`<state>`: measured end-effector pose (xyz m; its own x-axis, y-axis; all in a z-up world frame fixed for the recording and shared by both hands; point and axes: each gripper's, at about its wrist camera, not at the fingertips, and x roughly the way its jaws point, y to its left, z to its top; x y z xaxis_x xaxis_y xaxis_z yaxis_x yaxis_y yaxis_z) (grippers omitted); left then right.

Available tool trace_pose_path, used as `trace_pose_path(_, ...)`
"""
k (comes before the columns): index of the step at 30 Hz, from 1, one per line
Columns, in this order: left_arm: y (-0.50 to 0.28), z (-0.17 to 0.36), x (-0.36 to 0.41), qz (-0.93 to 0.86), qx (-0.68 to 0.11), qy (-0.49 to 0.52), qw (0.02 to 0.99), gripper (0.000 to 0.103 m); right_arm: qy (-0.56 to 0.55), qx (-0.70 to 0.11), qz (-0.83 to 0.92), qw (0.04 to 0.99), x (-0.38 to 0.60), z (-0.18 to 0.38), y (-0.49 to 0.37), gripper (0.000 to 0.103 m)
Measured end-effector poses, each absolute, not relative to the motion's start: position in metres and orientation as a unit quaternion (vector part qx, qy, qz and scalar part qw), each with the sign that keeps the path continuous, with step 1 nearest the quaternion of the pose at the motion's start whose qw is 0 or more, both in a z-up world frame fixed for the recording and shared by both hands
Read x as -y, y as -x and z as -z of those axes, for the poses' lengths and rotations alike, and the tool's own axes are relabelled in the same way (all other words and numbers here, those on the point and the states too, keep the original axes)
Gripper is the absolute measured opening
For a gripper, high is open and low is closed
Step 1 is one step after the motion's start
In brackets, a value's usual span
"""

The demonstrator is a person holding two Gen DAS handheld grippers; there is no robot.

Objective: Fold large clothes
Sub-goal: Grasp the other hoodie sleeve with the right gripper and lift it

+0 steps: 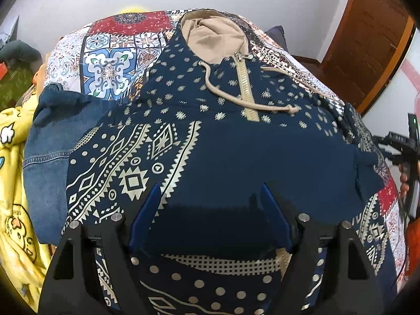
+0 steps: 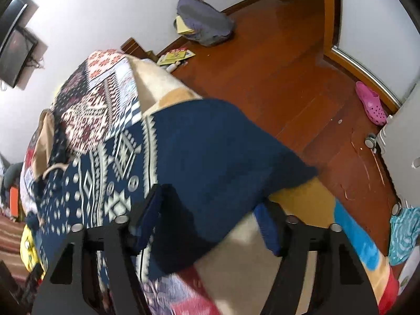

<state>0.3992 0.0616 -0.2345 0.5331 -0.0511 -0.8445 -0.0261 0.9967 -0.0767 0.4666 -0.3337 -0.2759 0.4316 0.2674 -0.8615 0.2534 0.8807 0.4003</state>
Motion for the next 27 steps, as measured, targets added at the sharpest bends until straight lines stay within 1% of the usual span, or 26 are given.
trace_pose_path(1, -0.398, 0.235, -0.062, 0.006, -0.483, 0.038, 0.875, 0.077, -0.239, -0.532, 0.002, 0.813, 0.333, 0.274, -0.469, 0.04)
trace_pose_path(2, -0.397, 0.236, -0.062, 0.004, -0.483, 0.035, 0.875, 0.077, -0.234, -0.53, 0.004, 0.815, 0.332, 0.273, -0.471, 0.035)
trace_pose_path(4, -0.394, 0.236, -0.064, 0.0, -0.483, 0.033, 0.875, 0.077, -0.22, -0.526, 0.007, 0.821, 0.329, 0.267, -0.472, 0.02)
trace_pose_path(6, -0.39, 0.234, -0.067, -0.001, -0.481, 0.038, 0.876, 0.077, -0.206, -0.516, 0.006, 0.831, 0.324, 0.256, -0.468, 0.013)
trace_pose_path(7, -0.389, 0.233, -0.068, -0.002, -0.48, 0.04, 0.876, 0.077, -0.201, -0.509, 0.004, 0.837, 0.323, 0.25, -0.465, 0.011)
trace_pose_path(13, -0.38, 0.218, -0.068, -0.005, -0.467, 0.037, 0.884, 0.077, -0.193, -0.443, -0.032, 0.875, 0.319, 0.184, -0.436, 0.009)
trace_pose_path(20, -0.359, 0.193, -0.065, -0.001, -0.439, 0.025, 0.898, 0.077, -0.115, -0.368, -0.087, 0.918, 0.281, 0.094, -0.407, 0.007)
trace_pose_path(23, -0.351, 0.185, -0.067, 0.003, -0.432, 0.03, 0.901, 0.077, -0.079, -0.346, -0.125, 0.926, 0.248, 0.069, -0.394, 0.007)
trace_pose_path(27, -0.34, 0.177, -0.073, 0.004, -0.425, 0.036, 0.904, 0.077, -0.042, -0.34, -0.181, 0.922, 0.195, 0.063, -0.38, 0.007)
